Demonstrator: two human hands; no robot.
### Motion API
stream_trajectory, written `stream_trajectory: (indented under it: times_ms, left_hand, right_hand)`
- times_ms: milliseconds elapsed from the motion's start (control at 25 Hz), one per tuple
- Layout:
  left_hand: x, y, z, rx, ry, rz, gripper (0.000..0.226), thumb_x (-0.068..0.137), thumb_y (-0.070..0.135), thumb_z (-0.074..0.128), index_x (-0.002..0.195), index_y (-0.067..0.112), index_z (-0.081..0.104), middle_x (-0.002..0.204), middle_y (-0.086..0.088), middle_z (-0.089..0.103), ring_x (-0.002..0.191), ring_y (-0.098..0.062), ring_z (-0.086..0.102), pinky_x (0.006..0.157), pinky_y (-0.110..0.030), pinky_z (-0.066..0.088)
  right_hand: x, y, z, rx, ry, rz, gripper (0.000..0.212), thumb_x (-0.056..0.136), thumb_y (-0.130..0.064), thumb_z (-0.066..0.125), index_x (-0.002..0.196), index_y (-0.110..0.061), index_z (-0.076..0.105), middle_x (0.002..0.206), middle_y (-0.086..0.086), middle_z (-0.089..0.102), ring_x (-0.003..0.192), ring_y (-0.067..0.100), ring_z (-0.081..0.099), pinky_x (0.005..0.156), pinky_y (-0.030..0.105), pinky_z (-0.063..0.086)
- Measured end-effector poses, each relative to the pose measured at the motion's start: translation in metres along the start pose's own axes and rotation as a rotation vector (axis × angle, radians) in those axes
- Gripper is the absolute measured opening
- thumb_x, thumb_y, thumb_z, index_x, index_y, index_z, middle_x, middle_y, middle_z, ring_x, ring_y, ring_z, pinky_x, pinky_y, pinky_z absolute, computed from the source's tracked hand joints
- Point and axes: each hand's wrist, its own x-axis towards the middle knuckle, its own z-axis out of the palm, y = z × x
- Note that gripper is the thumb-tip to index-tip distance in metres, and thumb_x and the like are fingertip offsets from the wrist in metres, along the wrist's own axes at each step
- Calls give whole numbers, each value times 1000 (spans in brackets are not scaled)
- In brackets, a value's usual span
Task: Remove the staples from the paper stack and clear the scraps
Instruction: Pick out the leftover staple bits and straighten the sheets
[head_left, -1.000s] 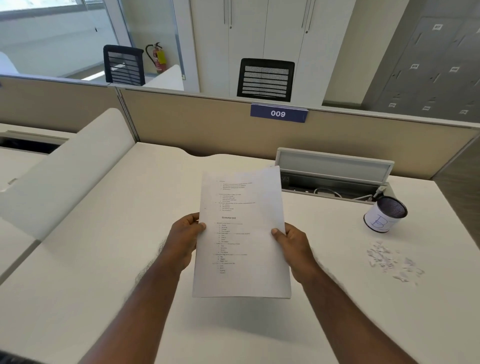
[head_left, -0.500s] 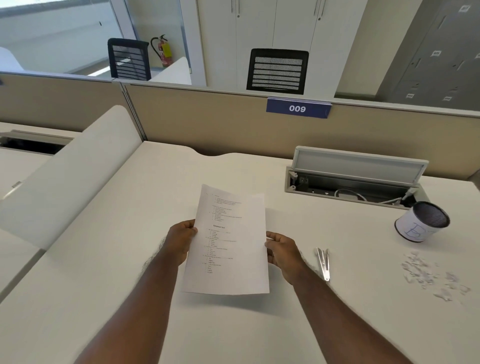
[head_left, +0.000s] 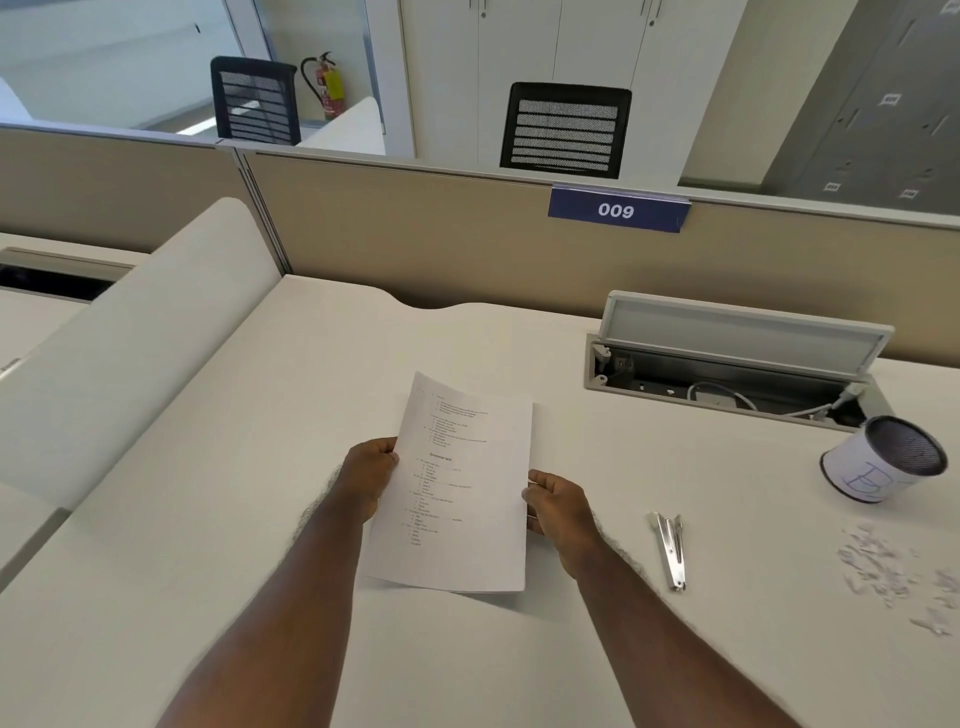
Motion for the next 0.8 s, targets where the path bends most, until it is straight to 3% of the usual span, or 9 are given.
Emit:
stream_trajectory:
  times_ms: [80,200,280,400,520,600,680,760,800]
  left_hand:
    - [5,-3,1,36,11,-3,42,88,-8,37,104,7,73,94,-15,72,72,-27,66,63,-28,53]
    - [11,-10,0,71,24,4,49,82,-8,35,99,13,75,92,-10,73,77,-27,66,75,-34,55]
    - [13,-13,-2,132,36,22,43,76,-2,37,85,17,75,84,-3,70,72,-23,58,72,-32,48]
    - [10,-11,-3,187,76,30,25,75,4,45,72,20,64,78,4,58,72,-18,47,69,-28,36]
    - [2,-9,-3,209,97,83,29,73,12,53,91,31,66,96,5,55,90,-19,53,88,-30,43]
    - [-8,-7,-2,252,147,96,40,82,10,55,120,20,67,124,1,59,118,-24,56,107,-37,43]
    - [-17,-10,-1,361,183,169,41,87,4,53,127,9,63,134,-11,57,127,-28,51,110,-35,39]
    - [-29,-15,1,440,194,257,41,89,1,52,129,4,61,133,-16,57,127,-29,49,107,-31,35]
    - [-35,-18,2,447,203,273,42,89,2,52,130,5,59,135,-15,55,127,-29,51,107,-31,35]
  right_hand:
    - [6,6,-1,-36,21,3,42,69,-22,54,106,-23,72,102,-7,75,95,19,71,93,41,55]
    - [16,16,-5,-101,21,-24,27,68,-21,53,84,-29,74,81,-13,70,79,15,65,89,37,55]
    - [18,18,-7,-150,41,-16,20,65,-26,54,78,-24,68,77,-16,63,80,14,62,91,39,55]
    - [13,16,-11,-220,47,-29,25,70,-24,51,81,-3,61,73,-9,51,73,11,48,71,30,45]
    - [5,15,-16,-251,53,-44,23,72,-27,51,76,-5,55,74,-4,44,74,12,43,69,30,36]
    - [-2,15,-19,-293,54,-56,18,72,-27,49,69,-9,50,72,-4,39,72,13,38,68,30,33]
    - [-7,15,-21,-336,54,-104,18,75,-22,48,61,-19,38,69,-4,35,68,16,33,65,31,31]
    - [-17,17,-24,-376,69,-154,16,82,-18,51,68,-22,55,79,-9,51,76,15,48,75,28,39]
    - [-23,20,-26,-398,70,-163,17,85,-17,52,89,-22,68,95,-9,61,92,13,56,85,26,41]
